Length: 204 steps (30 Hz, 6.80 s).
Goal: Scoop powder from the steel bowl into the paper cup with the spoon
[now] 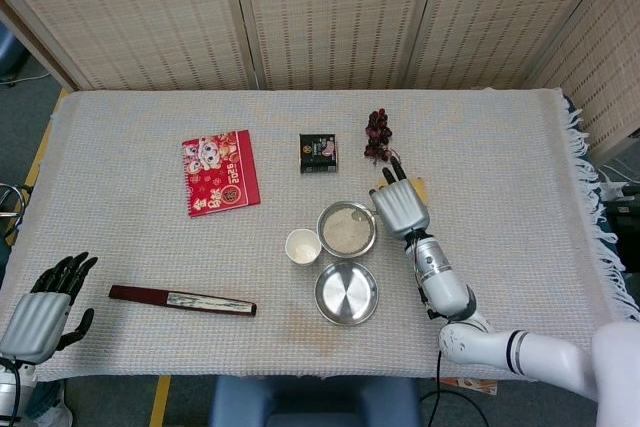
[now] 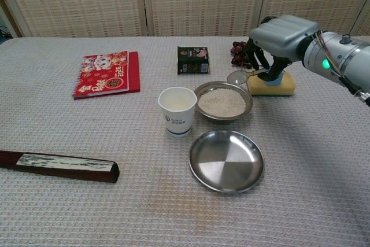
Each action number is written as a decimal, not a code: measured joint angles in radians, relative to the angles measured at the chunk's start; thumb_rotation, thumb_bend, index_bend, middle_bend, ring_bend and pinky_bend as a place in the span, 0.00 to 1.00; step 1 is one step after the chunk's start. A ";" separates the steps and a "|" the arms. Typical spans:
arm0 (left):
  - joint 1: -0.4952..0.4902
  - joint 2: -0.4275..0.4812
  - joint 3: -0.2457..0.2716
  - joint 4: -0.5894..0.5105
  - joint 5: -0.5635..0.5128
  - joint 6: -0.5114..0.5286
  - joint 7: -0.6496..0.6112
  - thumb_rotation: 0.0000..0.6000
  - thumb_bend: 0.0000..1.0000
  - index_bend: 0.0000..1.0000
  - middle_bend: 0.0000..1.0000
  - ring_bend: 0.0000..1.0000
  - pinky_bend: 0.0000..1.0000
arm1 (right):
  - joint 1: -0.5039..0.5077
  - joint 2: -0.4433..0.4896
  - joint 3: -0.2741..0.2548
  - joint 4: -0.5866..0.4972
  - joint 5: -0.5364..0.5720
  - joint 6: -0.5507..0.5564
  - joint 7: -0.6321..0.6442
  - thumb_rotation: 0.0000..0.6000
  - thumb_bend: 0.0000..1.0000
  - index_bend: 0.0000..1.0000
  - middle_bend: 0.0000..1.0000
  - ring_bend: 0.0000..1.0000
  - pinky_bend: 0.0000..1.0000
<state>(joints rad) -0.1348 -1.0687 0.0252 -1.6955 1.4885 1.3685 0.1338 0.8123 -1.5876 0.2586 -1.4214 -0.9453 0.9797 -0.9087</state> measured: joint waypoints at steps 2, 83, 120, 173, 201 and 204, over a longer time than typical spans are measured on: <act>0.001 0.001 -0.003 -0.003 -0.013 -0.002 0.012 1.00 0.46 0.00 0.00 0.00 0.14 | 0.020 -0.026 -0.007 0.022 0.028 0.005 -0.040 1.00 0.37 0.97 0.59 0.14 0.00; 0.012 0.042 -0.003 -0.033 -0.015 -0.004 -0.053 1.00 0.46 0.00 0.00 0.00 0.15 | 0.219 0.126 -0.002 -0.243 0.433 -0.123 0.384 1.00 0.37 0.97 0.59 0.16 0.00; 0.016 0.074 0.021 -0.038 0.041 -0.015 -0.116 1.00 0.46 0.00 0.00 0.00 0.15 | 0.320 -0.107 -0.255 -0.166 0.123 0.282 -0.206 1.00 0.37 0.95 0.59 0.16 0.00; 0.022 0.059 0.017 -0.054 0.025 -0.005 -0.053 1.00 0.46 0.00 0.00 0.00 0.15 | -0.101 0.006 -0.248 -0.313 -0.144 0.297 0.212 1.00 0.37 0.93 0.59 0.19 0.00; 0.021 0.063 0.013 -0.038 0.016 -0.008 -0.070 1.00 0.46 0.00 0.00 0.00 0.15 | -0.149 -0.120 -0.236 -0.174 -0.159 0.165 0.199 1.00 0.23 0.22 0.36 0.11 0.00; 0.023 0.063 0.012 -0.040 0.018 -0.002 -0.065 1.00 0.46 0.00 0.00 0.00 0.15 | -0.159 -0.084 -0.235 -0.206 -0.165 0.175 0.192 1.00 0.20 0.15 0.34 0.09 0.00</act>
<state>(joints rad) -0.1119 -1.0061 0.0375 -1.7356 1.5068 1.3663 0.0693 0.6532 -1.6717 0.0231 -1.6272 -1.1099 1.1550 -0.7167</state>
